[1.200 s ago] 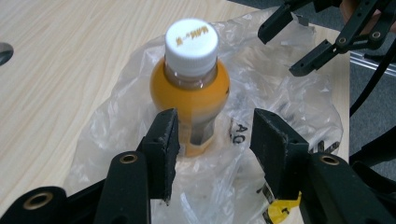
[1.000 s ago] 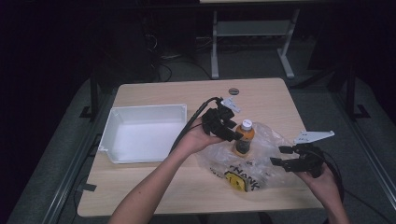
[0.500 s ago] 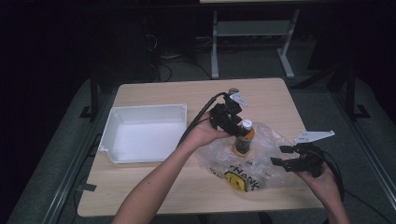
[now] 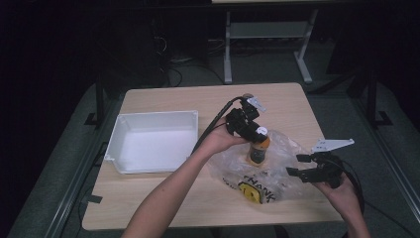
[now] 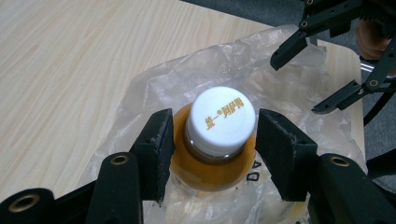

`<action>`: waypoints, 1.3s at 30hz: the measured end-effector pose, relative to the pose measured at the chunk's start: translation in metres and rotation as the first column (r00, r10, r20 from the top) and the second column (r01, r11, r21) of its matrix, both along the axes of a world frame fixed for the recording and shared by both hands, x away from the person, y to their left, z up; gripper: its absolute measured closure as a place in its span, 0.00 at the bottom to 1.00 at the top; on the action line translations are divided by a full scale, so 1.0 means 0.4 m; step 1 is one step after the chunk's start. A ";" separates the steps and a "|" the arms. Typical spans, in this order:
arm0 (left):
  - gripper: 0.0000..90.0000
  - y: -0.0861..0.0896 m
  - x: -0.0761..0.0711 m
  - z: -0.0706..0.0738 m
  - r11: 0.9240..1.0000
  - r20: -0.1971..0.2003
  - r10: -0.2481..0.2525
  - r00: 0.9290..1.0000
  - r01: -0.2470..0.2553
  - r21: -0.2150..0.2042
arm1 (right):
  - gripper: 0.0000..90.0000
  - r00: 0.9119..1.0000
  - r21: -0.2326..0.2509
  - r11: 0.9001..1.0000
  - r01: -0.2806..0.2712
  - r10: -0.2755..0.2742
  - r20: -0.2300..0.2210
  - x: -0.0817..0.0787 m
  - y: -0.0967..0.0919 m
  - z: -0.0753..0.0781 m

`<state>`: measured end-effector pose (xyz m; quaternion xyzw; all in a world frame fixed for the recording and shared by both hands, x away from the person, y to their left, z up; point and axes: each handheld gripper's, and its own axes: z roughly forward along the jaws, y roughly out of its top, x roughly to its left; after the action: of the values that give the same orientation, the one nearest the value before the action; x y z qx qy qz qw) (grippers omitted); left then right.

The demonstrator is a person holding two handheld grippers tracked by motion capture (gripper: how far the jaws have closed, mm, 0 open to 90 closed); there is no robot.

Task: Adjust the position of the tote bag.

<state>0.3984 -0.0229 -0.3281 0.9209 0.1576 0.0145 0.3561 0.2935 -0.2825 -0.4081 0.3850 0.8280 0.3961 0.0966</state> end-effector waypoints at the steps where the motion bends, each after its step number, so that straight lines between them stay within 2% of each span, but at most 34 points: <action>1: 0.53 -0.003 0.000 -0.001 1.000 0.005 -0.001 1.000 0.001 0.002 | 0.35 1.000 0.002 1.000 0.002 -0.002 0.000 0.000 0.000 0.000; 4: 0.57 -0.008 0.002 -0.003 1.000 0.006 -0.004 1.000 0.003 0.006 | 0.35 1.000 0.004 1.000 0.008 -0.008 -0.002 0.001 -0.003 0.001; 5: 0.58 -0.009 0.002 -0.004 1.000 0.017 -0.008 1.000 0.008 0.015 | 0.35 1.000 0.007 1.000 0.007 -0.007 -0.001 0.002 -0.004 0.000; 7: 0.58 -0.009 0.004 -0.004 1.000 0.017 -0.010 1.000 0.010 0.005 | 0.35 1.000 0.003 1.000 0.004 -0.004 0.002 0.004 -0.005 -0.001; 11: 0.63 -0.009 0.002 -0.001 1.000 0.036 -0.021 0.999 0.021 -0.001 | 0.35 1.000 0.003 1.000 0.000 0.000 -0.004 0.006 -0.003 -0.003; 13: 0.64 -0.010 -0.001 0.002 0.999 0.058 -0.034 0.998 0.033 0.013 | 0.35 1.000 0.002 1.000 -0.002 0.002 -0.007 0.006 0.001 -0.005; 15: 0.65 -0.011 -0.003 0.003 0.999 0.060 -0.032 0.998 0.031 0.016 | 0.35 1.000 -0.003 1.000 -0.008 0.008 -0.009 0.006 0.006 -0.006; 30: 0.65 -0.016 0.003 0.011 0.998 0.040 -0.046 0.998 0.044 0.051 | 0.34 1.000 0.000 1.000 -0.008 0.008 0.000 0.004 0.004 -0.005; 35: 0.64 -0.022 0.007 0.015 0.996 0.023 -0.048 0.999 0.046 0.071 | 0.33 1.000 0.001 1.000 -0.012 0.012 0.003 0.004 0.002 -0.004; 39: 0.63 -0.020 0.010 0.016 0.997 0.000 -0.039 0.999 0.039 0.068 | 0.33 1.000 0.000 1.000 -0.016 0.016 0.000 0.003 0.004 -0.005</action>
<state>0.4022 -0.0309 -0.3217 0.9353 0.1390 0.0134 0.3250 0.2945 -0.2810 -0.4102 0.3787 0.8309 0.3968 0.0933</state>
